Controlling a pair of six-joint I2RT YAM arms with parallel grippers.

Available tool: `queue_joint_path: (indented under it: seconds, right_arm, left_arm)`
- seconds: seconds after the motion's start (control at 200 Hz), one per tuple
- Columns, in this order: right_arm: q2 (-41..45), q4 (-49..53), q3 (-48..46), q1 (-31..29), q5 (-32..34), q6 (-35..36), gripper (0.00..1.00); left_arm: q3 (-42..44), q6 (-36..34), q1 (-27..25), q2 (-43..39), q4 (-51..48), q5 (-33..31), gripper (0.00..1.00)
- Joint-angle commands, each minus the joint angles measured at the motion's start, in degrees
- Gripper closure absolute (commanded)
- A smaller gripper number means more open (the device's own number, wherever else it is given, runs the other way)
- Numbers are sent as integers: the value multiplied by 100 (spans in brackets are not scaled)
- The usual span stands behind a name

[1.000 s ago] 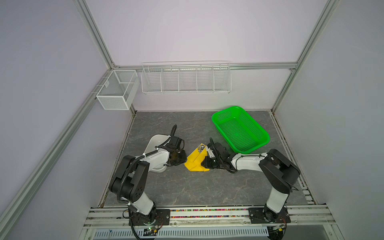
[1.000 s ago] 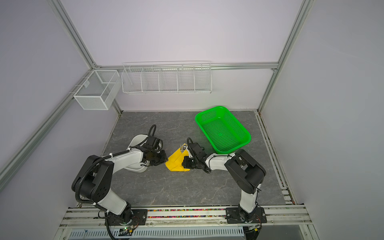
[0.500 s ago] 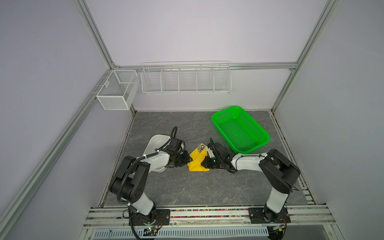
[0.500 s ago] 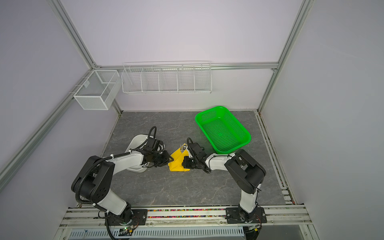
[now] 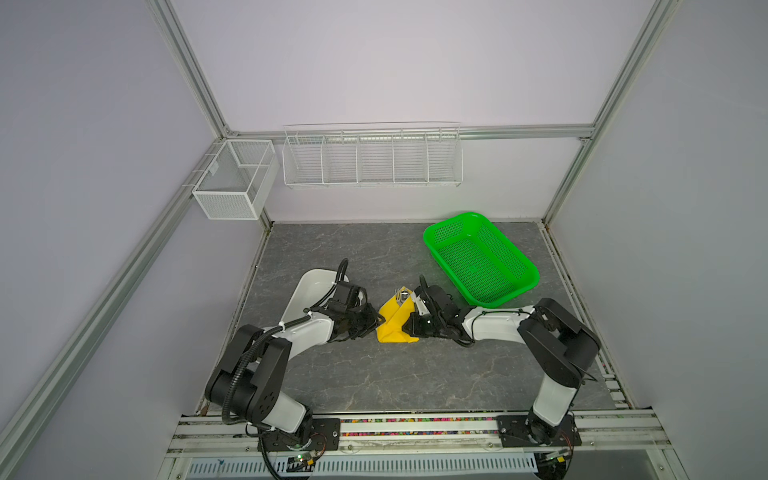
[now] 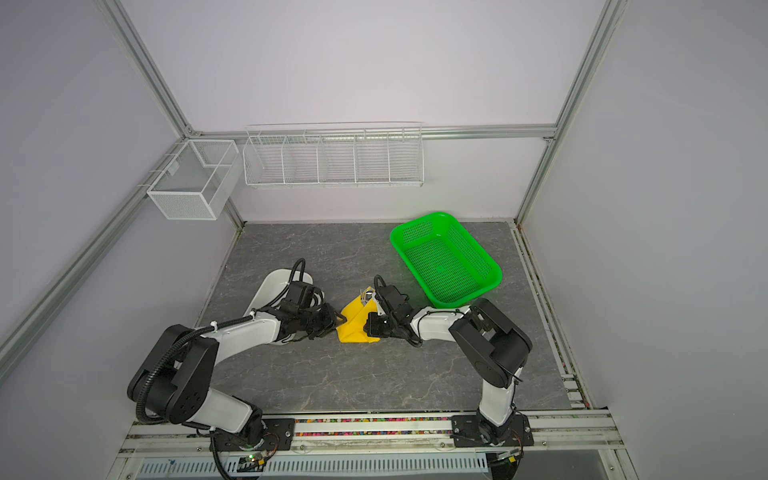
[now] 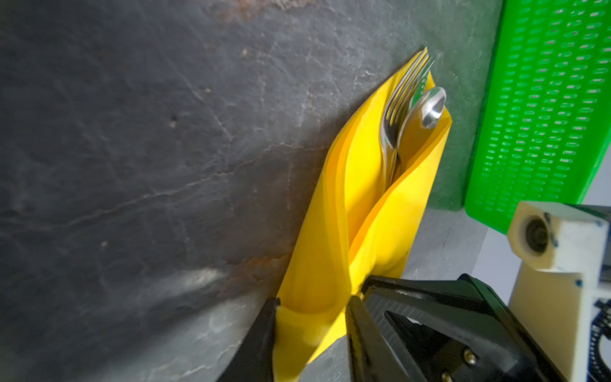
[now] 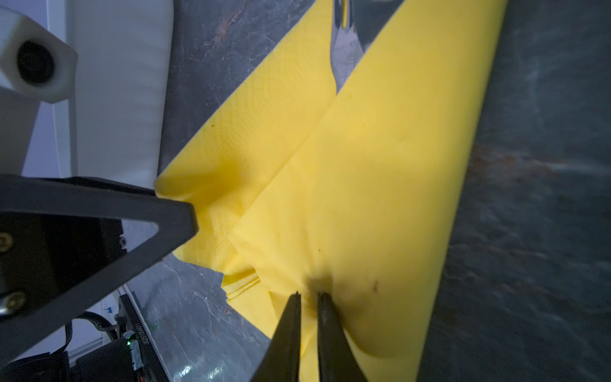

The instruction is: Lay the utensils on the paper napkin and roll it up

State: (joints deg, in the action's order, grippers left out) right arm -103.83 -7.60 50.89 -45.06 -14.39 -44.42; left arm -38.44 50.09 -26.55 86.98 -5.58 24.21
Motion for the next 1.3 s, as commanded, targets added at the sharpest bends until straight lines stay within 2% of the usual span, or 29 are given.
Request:
queue_joint_path:
  seconds: [0.0, 0.19, 0.265, 0.37, 0.455, 0.83, 1.11, 1.295]
  right_arm:
    - [-102, 329, -141, -20, 201, -87, 85]
    - [-93, 298, -153, -25, 183, -94, 85]
    - [-94, 266, -149, -23, 139, -57, 85]
    - [-85, 206, -155, -29, 64, -27, 84]
    - [-85, 265, -132, -34, 92, -14, 84]
    - [-89, 355, -141, -29, 155, 3, 84]
    - [-93, 394, -130, -29, 191, 4, 84]
    - [-67, 352, -132, -29, 176, 10, 84]
  left_arm:
    - [34, 158, -36, 155, 305, 43, 68]
    - [-24, 37, -57, 113, 60, -241, 73]
    - [-24, -15, -54, 94, 5, -273, 78]
    - [-50, -61, -53, 49, 25, -238, 93]
    - [-153, -118, -53, -28, -19, -167, 97]
    - [-655, -118, -137, -155, -201, 237, 97]
    - [-983, 60, -316, 97, -328, 208, 97]
    - [-1108, 254, -377, 292, -43, 502, 96]
